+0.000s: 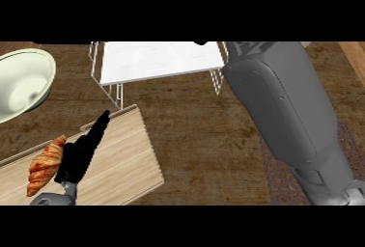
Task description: Pick the tomato from the placemat and place it in the tiered shelf
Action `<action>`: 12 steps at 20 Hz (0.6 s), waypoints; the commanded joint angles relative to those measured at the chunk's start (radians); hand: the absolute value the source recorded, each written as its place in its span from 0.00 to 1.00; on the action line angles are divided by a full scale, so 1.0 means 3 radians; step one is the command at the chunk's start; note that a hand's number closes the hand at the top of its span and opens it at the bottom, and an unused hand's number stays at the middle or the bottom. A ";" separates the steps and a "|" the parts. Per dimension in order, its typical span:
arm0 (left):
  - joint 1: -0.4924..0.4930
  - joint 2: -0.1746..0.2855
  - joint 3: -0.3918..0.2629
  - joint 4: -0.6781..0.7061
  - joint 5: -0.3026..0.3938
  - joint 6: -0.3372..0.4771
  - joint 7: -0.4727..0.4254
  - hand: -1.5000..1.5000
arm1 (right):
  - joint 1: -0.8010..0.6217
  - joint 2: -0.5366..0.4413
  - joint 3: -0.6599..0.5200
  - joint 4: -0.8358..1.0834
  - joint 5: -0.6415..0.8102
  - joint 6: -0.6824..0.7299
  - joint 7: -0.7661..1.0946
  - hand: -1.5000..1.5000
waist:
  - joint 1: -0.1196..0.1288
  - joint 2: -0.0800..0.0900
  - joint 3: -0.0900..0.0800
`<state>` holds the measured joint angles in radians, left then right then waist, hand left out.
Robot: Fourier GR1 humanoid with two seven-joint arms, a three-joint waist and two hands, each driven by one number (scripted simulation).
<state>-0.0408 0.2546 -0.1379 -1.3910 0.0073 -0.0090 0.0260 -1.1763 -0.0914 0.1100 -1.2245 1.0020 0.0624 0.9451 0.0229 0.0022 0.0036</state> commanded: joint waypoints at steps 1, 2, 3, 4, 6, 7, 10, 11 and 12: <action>0.0001 -0.0142 -0.0118 0.0060 -0.0089 0.0064 0.0085 0.50 | -0.0445 -0.0066 -0.0256 0.0870 0.0006 -0.0290 -0.0310 1.00 | 0.0058 0.0037 -0.0016; 0.0090 0.0019 0.0003 0.0074 0.0025 -0.0106 0.0021 0.50 | -0.0467 -0.0047 -0.0232 0.0977 0.0006 -0.0279 -0.0382 1.00 | 0.0051 0.0029 -0.0016; -0.0064 0.0037 0.0011 0.0104 -0.0020 -0.0097 0.0044 0.50 | -0.0515 -0.0152 -0.0318 0.1195 -0.0045 -0.0317 -0.0575 1.00 | 0.0057 0.0043 -0.0016; -0.0035 -0.0136 -0.0096 -0.0008 -0.0083 0.0061 0.0134 0.50 | -0.0646 -0.0084 -0.0316 0.1401 0.0011 -0.0420 -0.0563 1.00 | 0.0098 0.0051 -0.0016; 0.0032 -0.0007 -0.0001 0.0077 -0.0024 -0.0084 -0.0013 0.50 | -0.0596 0.0004 -0.0288 0.1610 0.0022 -0.0567 -0.0740 1.00 | 0.0069 0.0040 -0.0016; -0.0166 -0.0040 -0.0012 0.0143 -0.0043 -0.0078 0.0053 0.50 | -0.0834 -0.0031 -0.0376 0.1837 -0.0001 -0.0544 -0.0747 1.00 | 0.0108 0.0066 -0.0019; -0.0171 -0.0076 -0.0022 0.0047 -0.0056 -0.0036 0.0180 0.50 | -0.0883 0.0028 -0.0428 0.2202 -0.0018 -0.0668 -0.0940 1.00 | 0.0104 0.0056 -0.0016; -0.0049 -0.0103 -0.0076 0.0079 -0.0078 -0.0052 0.0056 0.50 | -0.0941 -0.0023 -0.0469 0.2334 -0.0028 -0.0664 -0.1000 1.00 | 0.0140 0.0071 -0.0018; 0.0053 -0.0065 -0.0086 0.0112 -0.0132 -0.0047 -0.0042 0.50 | -0.0746 -0.0010 -0.0454 0.2380 -0.0035 -0.0782 -0.1180 1.00 | 0.0137 0.0075 -0.0017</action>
<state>-0.0620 0.2373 -0.1502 -1.3916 -0.0144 -0.0207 0.0246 -1.4016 -0.0995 -0.0069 -0.6367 0.9974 -0.1183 0.6809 0.0567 0.0173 0.0026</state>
